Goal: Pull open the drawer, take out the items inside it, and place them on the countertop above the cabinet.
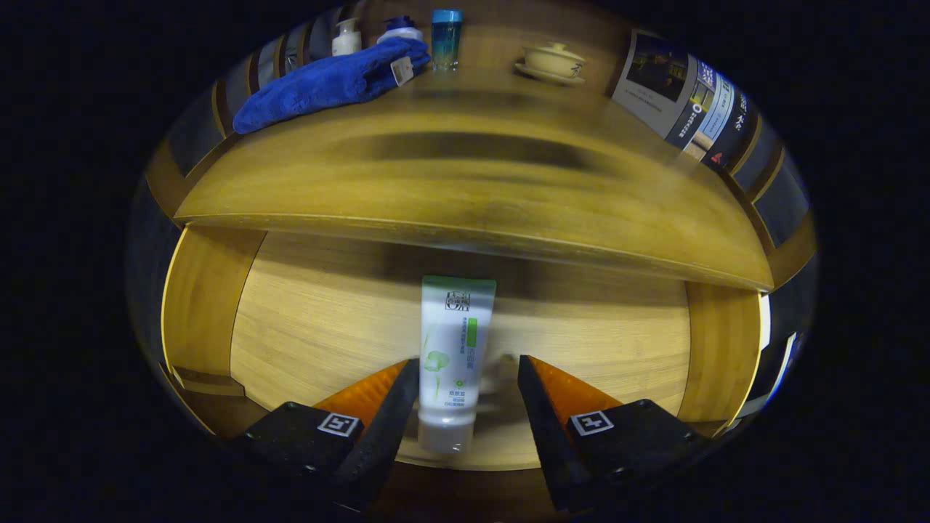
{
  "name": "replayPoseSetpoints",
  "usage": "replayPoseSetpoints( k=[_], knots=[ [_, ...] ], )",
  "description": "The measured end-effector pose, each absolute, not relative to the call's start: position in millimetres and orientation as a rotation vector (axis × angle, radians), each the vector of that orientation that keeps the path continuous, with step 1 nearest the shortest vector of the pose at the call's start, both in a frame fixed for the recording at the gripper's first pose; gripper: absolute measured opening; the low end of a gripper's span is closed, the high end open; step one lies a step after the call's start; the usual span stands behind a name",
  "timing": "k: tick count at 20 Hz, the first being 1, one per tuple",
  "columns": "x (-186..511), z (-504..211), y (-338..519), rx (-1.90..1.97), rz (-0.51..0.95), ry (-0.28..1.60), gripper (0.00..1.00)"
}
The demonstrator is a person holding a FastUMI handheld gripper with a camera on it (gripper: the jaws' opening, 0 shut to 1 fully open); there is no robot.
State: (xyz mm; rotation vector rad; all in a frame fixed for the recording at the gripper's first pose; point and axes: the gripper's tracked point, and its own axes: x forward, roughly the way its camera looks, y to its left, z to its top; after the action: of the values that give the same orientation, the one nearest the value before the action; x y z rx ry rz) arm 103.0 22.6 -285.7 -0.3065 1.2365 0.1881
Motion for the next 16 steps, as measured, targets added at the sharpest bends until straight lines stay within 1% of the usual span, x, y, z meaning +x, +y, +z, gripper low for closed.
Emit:
replayPoseSetpoints(
  k=[1, 3, 6, 10, 11, 14, 16],
  knots=[
    [101, -288, 23, -0.304, 0.195, 1.254, 0.89],
    [95, -289, 27, -0.270, 0.207, 1.295, 0.78],
    [97, -283, 29, -0.253, 0.185, 1.295, 0.62],
    [101, -255, 26, -0.257, 0.139, 1.271, 0.50],
    [104, -243, 29, -0.227, 0.137, 1.260, 0.45],
    [109, -200, 36, -0.189, 0.135, 1.226, 0.45],
    [101, -198, 28, -0.212, 0.134, 1.202, 0.45]
  ],
)
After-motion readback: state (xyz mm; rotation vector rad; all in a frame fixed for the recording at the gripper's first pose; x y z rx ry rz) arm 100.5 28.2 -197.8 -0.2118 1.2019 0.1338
